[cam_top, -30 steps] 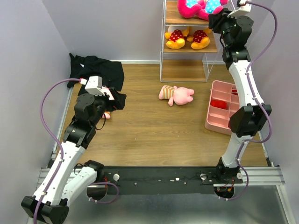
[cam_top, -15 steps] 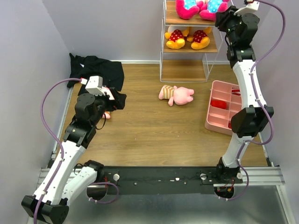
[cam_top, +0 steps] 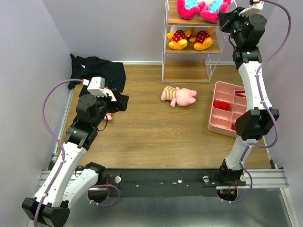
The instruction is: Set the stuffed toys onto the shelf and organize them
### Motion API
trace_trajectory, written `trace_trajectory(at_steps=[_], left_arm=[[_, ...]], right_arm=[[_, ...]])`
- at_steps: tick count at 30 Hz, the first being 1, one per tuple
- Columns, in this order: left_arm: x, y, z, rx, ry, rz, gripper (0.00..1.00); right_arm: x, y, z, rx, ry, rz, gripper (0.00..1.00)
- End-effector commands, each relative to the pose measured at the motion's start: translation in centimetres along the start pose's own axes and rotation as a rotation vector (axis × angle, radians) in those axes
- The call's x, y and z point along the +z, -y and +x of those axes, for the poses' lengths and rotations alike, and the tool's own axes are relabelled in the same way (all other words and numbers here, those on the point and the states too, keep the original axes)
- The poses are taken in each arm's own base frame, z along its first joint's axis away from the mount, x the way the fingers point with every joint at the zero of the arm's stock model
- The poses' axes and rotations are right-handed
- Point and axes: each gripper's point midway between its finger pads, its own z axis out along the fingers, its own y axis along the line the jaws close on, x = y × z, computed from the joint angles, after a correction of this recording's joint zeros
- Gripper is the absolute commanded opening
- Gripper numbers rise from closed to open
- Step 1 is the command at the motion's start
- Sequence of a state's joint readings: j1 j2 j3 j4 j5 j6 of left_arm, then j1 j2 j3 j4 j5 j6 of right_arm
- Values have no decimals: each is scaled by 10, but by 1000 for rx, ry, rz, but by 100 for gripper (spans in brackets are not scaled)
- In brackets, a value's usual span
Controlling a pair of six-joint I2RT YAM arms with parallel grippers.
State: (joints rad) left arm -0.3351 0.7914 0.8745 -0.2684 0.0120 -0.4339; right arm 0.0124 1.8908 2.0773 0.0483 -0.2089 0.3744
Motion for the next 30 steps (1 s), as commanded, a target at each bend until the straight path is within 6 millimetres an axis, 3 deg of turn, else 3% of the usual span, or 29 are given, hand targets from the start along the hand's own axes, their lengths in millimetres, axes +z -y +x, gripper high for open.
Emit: trace_trajectory(at_steps=[1,3,4,5,8,10,17,19,20,21,26,28,30], left_arm=[[-1,3,-3,7,20,23,99],[-1,2,-4,7,25,20,99],[-1,2,-4,7,27,17,99],[-1,1,-4,7,25,15,99],[0,2,-2,6,16,20,99],[1,3,-2,6,15,22,99],[-3,3,-5,4,29,25,99],[-3,3,-5,6,30,23,99],[-4,3,-5,4,32,23,99],[-4,3,-5,4,32,23,99],[-6,3,-7,4,38,23,99],[-6,4,-7,4,39,24,99],[-7,3,-8,7,44,22,99]], right_arm=[[7,0,-16,56,-14,-67,1],[8,-2,-16,52,-24,-88,2],[8,-1,-13,55,-34,-78,8],[7,0,-12,57,-39,-73,26],[0,5,-15,61,-49,-22,52],[-5,9,-17,61,-53,17,57],[-40,20,-17,87,-105,160,65],[-56,15,-32,107,-78,186,65],[-60,19,-17,123,-104,202,65],[-72,8,-33,143,-71,187,66],[-73,-16,-29,215,-38,110,66],[-61,-38,-19,232,-36,66,68],[-50,-45,-14,236,-30,76,70]])
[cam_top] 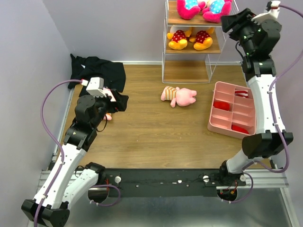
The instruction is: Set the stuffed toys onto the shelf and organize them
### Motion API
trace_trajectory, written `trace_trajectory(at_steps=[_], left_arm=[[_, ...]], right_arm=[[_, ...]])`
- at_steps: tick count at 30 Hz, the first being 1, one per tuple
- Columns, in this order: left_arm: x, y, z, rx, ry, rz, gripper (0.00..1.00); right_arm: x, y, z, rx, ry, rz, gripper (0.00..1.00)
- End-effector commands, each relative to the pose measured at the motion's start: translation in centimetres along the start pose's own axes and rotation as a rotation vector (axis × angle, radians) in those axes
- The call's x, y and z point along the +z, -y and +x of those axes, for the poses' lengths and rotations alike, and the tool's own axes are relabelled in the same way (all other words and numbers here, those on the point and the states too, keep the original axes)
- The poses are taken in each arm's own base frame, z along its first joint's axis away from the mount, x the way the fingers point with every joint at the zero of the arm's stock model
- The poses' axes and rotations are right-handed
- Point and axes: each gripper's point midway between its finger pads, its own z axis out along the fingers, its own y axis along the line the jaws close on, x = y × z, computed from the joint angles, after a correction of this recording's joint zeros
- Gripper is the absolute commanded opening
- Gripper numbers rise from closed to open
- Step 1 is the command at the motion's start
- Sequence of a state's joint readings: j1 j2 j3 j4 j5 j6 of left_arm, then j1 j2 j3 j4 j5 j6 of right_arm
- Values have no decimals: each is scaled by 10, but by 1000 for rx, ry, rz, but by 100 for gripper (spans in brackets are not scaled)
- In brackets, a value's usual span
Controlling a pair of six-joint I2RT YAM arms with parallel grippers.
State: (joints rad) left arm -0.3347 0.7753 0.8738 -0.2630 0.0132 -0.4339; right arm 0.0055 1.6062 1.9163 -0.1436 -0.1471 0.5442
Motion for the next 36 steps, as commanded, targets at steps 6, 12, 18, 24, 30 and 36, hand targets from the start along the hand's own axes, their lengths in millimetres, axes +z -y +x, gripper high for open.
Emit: trace_trajectory(at_steps=[6,12,18,24,30,36], left_arm=[[-6,0,-6,9,38,6,99],[-6,0,-7,10,38,6,99],[-6,2,-7,7,38,14,99],[-5,4,-6,6,32,25,99],[-5,4,-6,6,32,25,99],[-5,1,-6,7,34,14,99]], right_arm=[[65,-44,52,153,24,-16,74],[100,-54,73,206,42,-8,75],[110,-51,80,226,107,-18,75],[106,-67,83,221,80,-111,69],[113,-61,79,211,119,-68,69],[125,-64,88,226,99,-97,67]])
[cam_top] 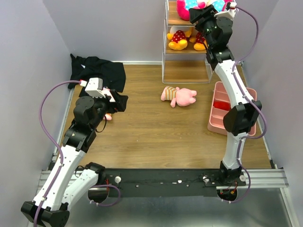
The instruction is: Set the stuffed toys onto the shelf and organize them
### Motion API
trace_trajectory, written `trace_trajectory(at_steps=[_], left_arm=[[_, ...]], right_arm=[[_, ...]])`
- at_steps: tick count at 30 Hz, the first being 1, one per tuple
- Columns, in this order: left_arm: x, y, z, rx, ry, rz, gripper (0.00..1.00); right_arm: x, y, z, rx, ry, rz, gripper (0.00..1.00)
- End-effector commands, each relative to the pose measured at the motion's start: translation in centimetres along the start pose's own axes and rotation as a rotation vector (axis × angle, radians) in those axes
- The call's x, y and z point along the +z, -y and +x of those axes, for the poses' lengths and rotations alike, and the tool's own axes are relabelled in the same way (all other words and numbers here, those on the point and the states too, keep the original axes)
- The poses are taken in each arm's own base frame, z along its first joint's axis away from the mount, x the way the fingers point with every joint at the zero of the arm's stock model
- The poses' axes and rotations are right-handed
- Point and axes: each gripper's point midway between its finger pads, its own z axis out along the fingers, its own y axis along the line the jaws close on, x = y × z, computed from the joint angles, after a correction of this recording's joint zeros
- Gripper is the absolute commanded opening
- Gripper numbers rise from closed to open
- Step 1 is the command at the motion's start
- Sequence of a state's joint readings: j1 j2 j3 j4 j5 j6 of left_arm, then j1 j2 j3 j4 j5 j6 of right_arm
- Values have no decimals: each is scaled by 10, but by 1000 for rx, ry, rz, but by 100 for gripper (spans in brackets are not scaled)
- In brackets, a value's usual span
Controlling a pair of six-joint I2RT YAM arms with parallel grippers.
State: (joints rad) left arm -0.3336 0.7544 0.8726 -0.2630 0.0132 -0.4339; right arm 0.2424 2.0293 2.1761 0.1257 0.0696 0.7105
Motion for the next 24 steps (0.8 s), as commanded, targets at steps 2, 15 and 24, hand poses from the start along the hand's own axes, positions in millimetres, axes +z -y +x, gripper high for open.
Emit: trace_trajectory(at_steps=[2,15,24], left_arm=[[1,0,0,8,11,8,99],[3,-2,1,8,2,4,99],[3,-1,1,6,3,10,99]], right_arm=[[12,-3,1,9,21,-9,66],[12,-20,-6,-49,45,-108,1],[-1,-52,-11,-114,3,-321,1]])
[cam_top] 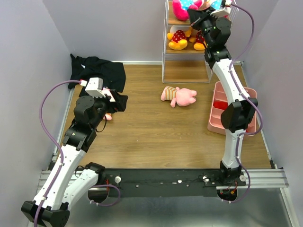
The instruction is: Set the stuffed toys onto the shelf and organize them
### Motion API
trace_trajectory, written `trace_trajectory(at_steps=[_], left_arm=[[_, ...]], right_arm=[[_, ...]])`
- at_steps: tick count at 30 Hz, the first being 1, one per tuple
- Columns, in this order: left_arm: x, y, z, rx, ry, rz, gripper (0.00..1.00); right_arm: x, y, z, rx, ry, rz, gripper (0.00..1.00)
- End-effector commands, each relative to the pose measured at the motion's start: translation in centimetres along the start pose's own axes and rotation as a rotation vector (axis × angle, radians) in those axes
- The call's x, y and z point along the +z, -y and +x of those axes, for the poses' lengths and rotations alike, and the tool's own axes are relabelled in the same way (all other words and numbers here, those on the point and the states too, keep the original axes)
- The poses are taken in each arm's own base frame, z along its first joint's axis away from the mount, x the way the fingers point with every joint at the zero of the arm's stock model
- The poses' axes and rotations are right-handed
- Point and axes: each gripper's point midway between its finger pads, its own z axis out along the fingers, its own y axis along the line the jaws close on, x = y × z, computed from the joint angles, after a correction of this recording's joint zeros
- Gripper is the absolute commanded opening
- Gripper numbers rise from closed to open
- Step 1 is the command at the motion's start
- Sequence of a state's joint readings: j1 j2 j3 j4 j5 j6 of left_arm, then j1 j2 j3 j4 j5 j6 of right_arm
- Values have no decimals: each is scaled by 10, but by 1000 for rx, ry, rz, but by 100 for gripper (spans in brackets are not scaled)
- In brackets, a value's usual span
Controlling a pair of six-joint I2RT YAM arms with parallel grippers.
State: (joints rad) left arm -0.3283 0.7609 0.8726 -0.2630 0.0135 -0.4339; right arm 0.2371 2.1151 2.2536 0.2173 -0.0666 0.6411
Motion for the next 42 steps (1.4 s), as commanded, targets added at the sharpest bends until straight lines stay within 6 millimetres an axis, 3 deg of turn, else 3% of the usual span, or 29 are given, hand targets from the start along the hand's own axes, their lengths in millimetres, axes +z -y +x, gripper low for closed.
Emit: trace_trajectory(at_steps=[1,8,14,18,24,26,27,29,31,33,34,37,38,42], left_arm=[[1,1,0,7,8,15,99],[1,1,-1,7,9,16,99],[2,2,0,5,6,21,99],[2,2,0,3,6,21,99],[1,3,-1,2,10,28,99],[1,3,-1,1,10,28,99],[1,3,-1,1,10,28,99],[0,3,-1,1,11,28,99],[0,3,-1,1,10,30,99],[-1,3,-1,2,12,29,99],[-1,3,-1,1,13,27,99],[-2,3,-2,1,18,28,99],[-2,3,-2,1,18,26,99],[-2,4,-3,1,21,29,99]], right_arm=[[-10,-42,-23,-50,6,-202,1],[-8,-37,-23,-61,-15,-232,1],[-1,-7,-12,-14,-68,-189,2],[-3,-2,-14,-11,-80,-164,36],[-15,-14,-40,-49,-58,-140,60],[-20,-8,-43,-51,-57,-117,61],[-26,-16,-56,-56,-42,-123,62],[-32,-11,-56,-49,-52,-100,62],[-43,-22,-72,-54,-27,-102,62],[-49,-16,-71,-55,-29,-68,62],[-55,-22,-81,-60,-14,-68,62],[-64,-16,-90,-75,-9,5,62],[-67,1,-89,-80,-12,93,62],[-80,28,-96,-155,-3,257,62]])
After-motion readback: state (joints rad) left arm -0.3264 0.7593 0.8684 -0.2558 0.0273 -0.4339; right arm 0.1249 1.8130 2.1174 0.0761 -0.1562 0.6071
